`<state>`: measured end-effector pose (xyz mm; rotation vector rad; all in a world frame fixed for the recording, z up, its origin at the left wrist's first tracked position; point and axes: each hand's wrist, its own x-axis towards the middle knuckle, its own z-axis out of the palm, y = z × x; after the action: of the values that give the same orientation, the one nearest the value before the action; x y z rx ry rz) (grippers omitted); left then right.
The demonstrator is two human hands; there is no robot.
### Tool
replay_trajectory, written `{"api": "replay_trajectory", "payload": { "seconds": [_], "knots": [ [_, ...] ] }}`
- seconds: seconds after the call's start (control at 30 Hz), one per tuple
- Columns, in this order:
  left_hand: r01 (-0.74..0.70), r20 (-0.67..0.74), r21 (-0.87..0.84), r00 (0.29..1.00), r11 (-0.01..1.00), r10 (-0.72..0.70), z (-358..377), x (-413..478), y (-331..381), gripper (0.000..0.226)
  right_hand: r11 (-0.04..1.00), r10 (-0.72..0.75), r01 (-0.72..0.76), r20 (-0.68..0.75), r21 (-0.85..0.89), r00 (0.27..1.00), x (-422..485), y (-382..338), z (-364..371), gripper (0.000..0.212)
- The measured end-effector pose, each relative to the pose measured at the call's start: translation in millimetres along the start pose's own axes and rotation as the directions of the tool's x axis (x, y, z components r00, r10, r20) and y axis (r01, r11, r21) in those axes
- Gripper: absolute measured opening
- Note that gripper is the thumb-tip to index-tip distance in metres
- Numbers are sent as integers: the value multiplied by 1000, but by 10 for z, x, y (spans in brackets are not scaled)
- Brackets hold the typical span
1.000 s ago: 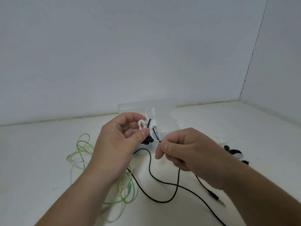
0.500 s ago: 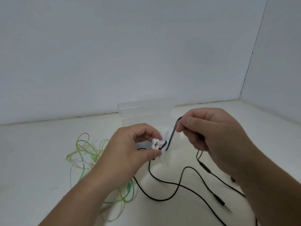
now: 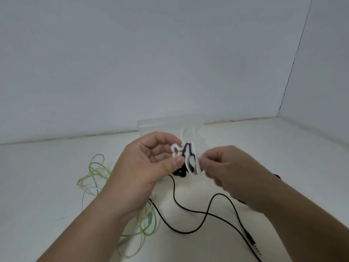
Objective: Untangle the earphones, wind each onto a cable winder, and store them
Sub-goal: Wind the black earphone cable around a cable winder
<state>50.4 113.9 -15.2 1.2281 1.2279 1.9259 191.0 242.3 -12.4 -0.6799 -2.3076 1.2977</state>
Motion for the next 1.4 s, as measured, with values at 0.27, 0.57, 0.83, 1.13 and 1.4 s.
{"api": "replay_trajectory", "payload": {
  "seconds": [0.27, 0.57, 0.83, 1.13, 1.4],
  "knots": [
    [13, -284, 90, 959, 996, 13, -50, 46, -10, 21, 996, -52, 28, 285, 87, 957, -63, -81, 95, 31],
    [43, -267, 328, 962, 944, 49, -61, 27, -38, 27, 971, -148, 95, 241, 220, 959, -81, -104, 20, 31],
    [41, -113, 650, 993, 759, 43, 10, -23, -42, 30, 879, -204, 215, -71, 426, 976, -41, -111, -88, 25],
    [99, 160, 390, 972, 916, -173, 0, -29, -17, 23, 979, -176, 201, -365, 30, 914, 16, -42, -78, 36],
    [29, -2, 49, 1000, 998, -29, -22, 6, -21, 26, 993, 84, -86, 31, 76, 996, 37, 37, 58, 41]
  ]
}}
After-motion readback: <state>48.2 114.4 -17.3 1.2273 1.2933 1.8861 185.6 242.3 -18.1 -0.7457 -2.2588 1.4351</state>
